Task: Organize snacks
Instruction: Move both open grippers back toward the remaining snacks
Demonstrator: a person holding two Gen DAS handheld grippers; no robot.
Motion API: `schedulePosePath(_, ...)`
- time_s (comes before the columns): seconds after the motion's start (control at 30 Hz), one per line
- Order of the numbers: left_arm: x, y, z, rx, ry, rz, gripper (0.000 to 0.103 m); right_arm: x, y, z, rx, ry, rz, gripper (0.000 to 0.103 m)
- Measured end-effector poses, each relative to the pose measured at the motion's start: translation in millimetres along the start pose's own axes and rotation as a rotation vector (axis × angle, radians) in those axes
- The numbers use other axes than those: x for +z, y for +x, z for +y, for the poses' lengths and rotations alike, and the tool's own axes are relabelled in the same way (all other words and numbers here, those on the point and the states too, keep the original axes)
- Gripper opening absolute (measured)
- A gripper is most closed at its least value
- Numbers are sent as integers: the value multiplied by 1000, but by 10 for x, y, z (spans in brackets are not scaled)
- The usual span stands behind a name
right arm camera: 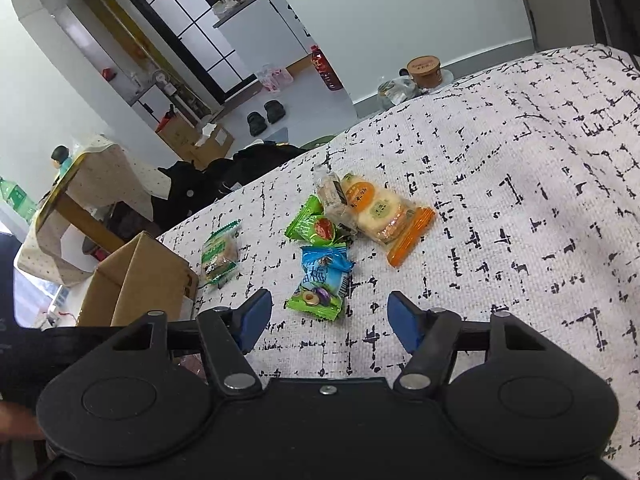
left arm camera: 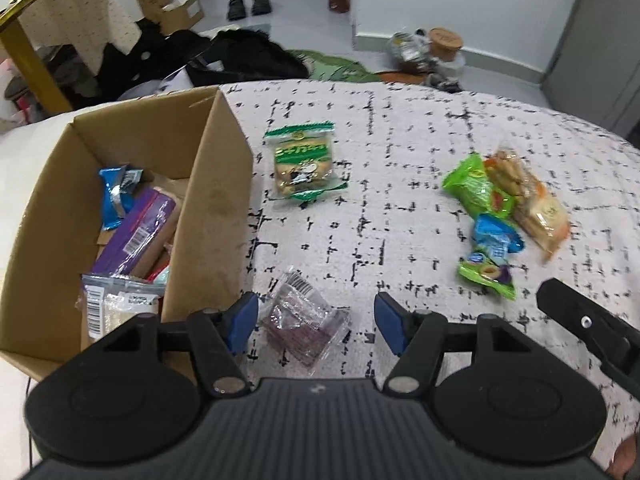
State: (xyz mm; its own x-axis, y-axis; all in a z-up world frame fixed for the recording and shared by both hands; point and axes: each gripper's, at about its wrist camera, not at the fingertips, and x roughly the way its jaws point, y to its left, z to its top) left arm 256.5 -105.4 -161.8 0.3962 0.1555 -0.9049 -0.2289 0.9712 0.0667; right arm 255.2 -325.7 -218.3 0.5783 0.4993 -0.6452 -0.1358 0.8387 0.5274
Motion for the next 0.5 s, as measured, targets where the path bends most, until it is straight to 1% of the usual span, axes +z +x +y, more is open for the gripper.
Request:
schedulePosePath(0.1,23,12,-29,-1,-31,28,64,21,-7,-24,10,15,-3,64)
schedulePosePath(0.17,28,52,-47,-32,-57,69,64,28,-15,-41,12,23,-5,64)
schedulePosePath(0.27,-6,168,-46,-12,-100,123,64,40,-24,-59,16,33,-6,64)
schedulePosePath(0.37,-43,241,-22,20,-127,142,63,40,-22,-62,19,33,-6,64)
schedulePosePath(0.5,-30,231,79,15,-188,122,63,38,-9,-62,21,36,-8,64)
